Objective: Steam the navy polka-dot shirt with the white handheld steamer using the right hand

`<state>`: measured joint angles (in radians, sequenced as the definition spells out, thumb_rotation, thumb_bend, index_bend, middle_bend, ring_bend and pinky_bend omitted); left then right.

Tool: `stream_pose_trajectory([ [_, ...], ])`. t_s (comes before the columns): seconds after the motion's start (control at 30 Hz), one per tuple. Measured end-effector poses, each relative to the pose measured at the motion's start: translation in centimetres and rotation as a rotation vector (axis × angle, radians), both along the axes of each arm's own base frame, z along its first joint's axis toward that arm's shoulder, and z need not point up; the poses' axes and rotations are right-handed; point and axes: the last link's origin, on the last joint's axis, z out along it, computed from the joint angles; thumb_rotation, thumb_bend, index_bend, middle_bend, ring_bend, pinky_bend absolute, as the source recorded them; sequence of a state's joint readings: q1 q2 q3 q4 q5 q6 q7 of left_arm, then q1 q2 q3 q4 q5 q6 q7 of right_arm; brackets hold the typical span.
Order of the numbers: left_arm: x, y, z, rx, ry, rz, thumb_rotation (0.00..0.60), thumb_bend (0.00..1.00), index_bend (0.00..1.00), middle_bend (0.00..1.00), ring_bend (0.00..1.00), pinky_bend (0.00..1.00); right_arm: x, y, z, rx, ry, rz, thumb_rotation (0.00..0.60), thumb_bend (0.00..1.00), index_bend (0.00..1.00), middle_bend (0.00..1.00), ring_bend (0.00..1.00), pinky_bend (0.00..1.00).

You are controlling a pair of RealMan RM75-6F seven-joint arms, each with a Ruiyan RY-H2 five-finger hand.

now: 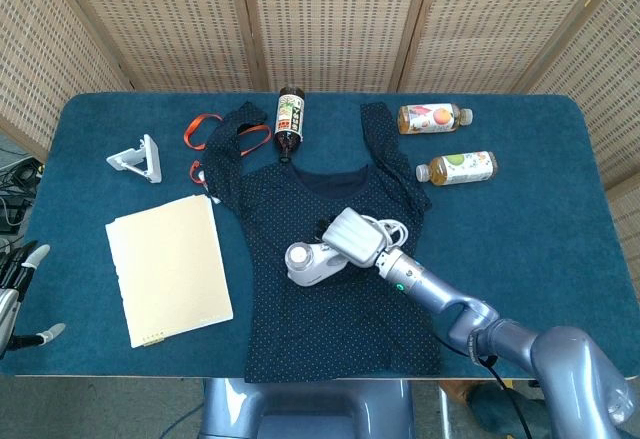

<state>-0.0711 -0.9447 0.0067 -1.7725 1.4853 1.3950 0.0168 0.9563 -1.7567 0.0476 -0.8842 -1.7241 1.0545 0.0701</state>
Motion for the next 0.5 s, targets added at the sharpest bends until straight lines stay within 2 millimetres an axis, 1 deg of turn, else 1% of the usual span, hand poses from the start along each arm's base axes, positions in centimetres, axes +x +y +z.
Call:
stream_pose_trajectory([
  [0.1,-0.1,0.2,0.0,-0.002,-0.001,0.004,0.600,0.00,0.00,0.00,0.00,0.00,0.5,0.3,-1.2,0.014,0.004,0.017,0.600,1.00,0.59,0.55,0.67,1.00],
  [0.23,-0.1,0.3,0.0,0.001,-0.007,0.003,0.600,0.00,0.00,0.00,0.00,0.00,0.5,0.6,-2.1,0.023,0.020,0.037,0.600,1.00,0.59,0.55,0.67,1.00],
  [0.33,-0.1,0.3,0.0,0.003,-0.004,-0.003,0.600,0.00,0.00,0.00,0.00,0.00,0.0,0.8,-2.5,0.027,0.029,0.038,0.600,1.00,0.59,0.55,0.67,1.00],
  [0.5,-0.1,0.4,-0.1,-0.003,-0.002,-0.010,0.600,0.00,0.00,0.00,0.00,0.00,-2.1,1.1,-2.7,0.021,0.055,0.029,0.600,1.00,0.60,0.55,0.67,1.00],
])
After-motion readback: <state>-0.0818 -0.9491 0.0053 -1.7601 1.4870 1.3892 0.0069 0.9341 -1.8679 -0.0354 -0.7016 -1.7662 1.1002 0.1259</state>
